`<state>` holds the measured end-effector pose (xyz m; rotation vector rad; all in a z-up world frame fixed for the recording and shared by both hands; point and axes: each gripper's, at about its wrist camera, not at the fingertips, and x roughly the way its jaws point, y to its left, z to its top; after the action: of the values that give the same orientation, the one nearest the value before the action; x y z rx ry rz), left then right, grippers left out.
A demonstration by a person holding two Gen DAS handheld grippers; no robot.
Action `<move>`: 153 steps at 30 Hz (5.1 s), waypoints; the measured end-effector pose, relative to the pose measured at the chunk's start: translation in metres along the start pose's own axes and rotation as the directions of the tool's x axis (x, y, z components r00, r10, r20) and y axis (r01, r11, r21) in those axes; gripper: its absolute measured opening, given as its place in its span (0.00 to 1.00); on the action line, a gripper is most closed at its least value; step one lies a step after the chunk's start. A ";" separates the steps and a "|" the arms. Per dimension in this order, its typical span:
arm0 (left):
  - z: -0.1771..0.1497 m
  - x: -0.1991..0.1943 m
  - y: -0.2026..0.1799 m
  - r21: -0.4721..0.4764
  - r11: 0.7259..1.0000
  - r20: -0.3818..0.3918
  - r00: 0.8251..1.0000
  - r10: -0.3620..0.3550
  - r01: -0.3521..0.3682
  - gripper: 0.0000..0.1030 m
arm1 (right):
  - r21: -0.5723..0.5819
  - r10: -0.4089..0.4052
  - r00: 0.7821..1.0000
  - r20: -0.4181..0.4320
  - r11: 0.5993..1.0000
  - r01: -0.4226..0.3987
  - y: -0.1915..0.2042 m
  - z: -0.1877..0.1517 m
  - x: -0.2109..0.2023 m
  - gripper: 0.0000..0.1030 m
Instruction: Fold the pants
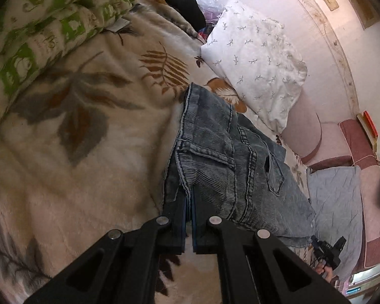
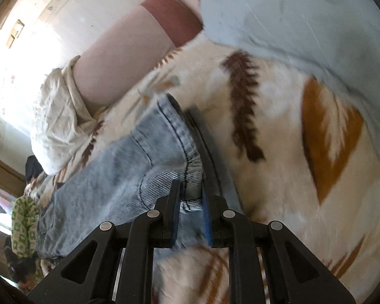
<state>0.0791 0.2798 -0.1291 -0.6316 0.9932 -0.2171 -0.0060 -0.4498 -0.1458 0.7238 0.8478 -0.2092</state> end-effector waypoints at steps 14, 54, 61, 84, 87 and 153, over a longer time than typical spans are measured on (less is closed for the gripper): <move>-0.002 -0.009 0.016 -0.071 0.997 0.066 0.998 -0.009 0.014 0.05 | -0.001 0.051 0.998 0.038 0.999 -0.051 -0.012 -0.015 -0.023 0.14; -0.079 0.056 -0.144 0.390 0.920 0.112 0.990 -0.082 0.032 0.54 | -0.109 -0.067 0.992 -0.110 0.993 0.054 -0.014 -0.010 -0.009 0.22; -0.090 0.070 -0.154 0.471 0.882 0.069 0.997 -0.044 0.007 0.56 | -0.100 0.032 0.997 0.071 0.995 -0.025 0.012 0.027 -0.028 0.42; -0.093 0.063 -0.159 0.535 0.845 0.006 1.000 0.001 -0.004 0.57 | -0.230 -0.308 0.940 0.144 0.914 0.335 0.067 0.020 0.039 0.34; -0.090 0.045 -0.164 0.523 0.852 0.046 0.996 -0.077 0.042 0.57 | -0.277 -0.171 0.969 0.179 0.936 0.216 0.091 0.001 0.002 0.41; -0.093 0.105 -0.174 0.571 0.816 0.009 0.995 0.098 -0.086 0.55 | -0.524 0.039 0.887 -0.460 0.795 -0.307 0.365 -0.052 0.212 0.47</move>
<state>0.0780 0.0564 -0.1378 -0.0260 0.9137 -0.4179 0.2631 -0.1205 -0.1451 0.2505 1.1833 0.3981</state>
